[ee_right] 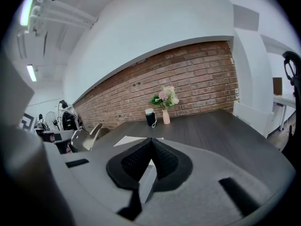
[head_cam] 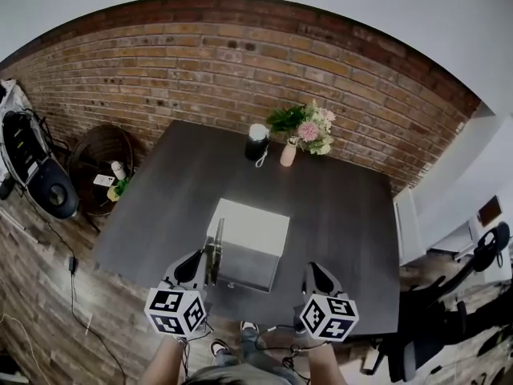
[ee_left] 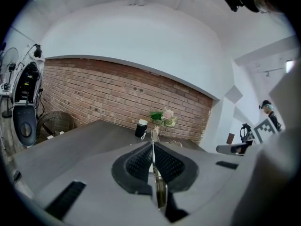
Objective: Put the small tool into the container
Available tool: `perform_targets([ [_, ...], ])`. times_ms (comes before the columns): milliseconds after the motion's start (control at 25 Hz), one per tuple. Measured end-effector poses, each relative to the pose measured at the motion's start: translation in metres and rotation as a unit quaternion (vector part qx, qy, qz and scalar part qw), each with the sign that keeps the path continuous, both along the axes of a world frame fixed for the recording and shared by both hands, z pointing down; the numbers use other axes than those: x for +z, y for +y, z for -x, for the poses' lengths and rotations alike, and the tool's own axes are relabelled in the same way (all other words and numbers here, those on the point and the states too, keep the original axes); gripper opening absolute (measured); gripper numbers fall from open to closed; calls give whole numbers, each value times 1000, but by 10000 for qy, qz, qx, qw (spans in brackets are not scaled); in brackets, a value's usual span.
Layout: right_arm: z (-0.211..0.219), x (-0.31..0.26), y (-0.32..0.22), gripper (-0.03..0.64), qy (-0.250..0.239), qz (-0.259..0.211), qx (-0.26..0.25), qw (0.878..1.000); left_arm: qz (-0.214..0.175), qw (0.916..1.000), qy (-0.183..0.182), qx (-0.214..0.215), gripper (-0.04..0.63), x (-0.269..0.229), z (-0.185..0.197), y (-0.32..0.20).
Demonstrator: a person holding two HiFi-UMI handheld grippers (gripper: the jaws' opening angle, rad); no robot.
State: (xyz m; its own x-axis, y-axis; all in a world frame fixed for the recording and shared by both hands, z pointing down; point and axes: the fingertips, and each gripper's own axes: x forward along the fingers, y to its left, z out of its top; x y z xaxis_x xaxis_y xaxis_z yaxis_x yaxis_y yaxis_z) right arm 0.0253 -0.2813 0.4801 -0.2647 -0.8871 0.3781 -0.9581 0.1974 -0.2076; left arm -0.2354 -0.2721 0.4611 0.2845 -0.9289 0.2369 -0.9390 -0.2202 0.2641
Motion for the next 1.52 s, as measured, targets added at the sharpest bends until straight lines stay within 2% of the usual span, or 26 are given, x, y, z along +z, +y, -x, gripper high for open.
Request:
perform_targets([
  [320,-25,16,15,2,-92,151,250,9995,79,9987,-163,478,8,9,-28,3],
  [480,-31,18,16,2,-104,174,282,9994,-15,9945,-512,912,8,9,-37,-1],
  [640,-38,22,14,2,-102,218,340,9991,-69,9843,-991,1458,8,13,-49,-3],
  [840,-44,29,10,2,-90,302,388,9987,-141,9644,-1469,2195,8,22,-67,-6],
  [920,-45,33,8,2,-73,347,397,9986,-247,9520,-1722,2519,8,26,-75,-8],
  [1000,-46,37,5,2,-62,394,403,9984,-352,9353,-1951,2932,8,28,-85,-8],
  [1200,-44,48,2,2,-55,549,407,9976,-330,8845,-2493,3931,8,43,-104,-7],
  [1520,-44,69,0,2,-50,778,441,9960,-284,8150,-3160,4849,8,73,-121,-11],
])
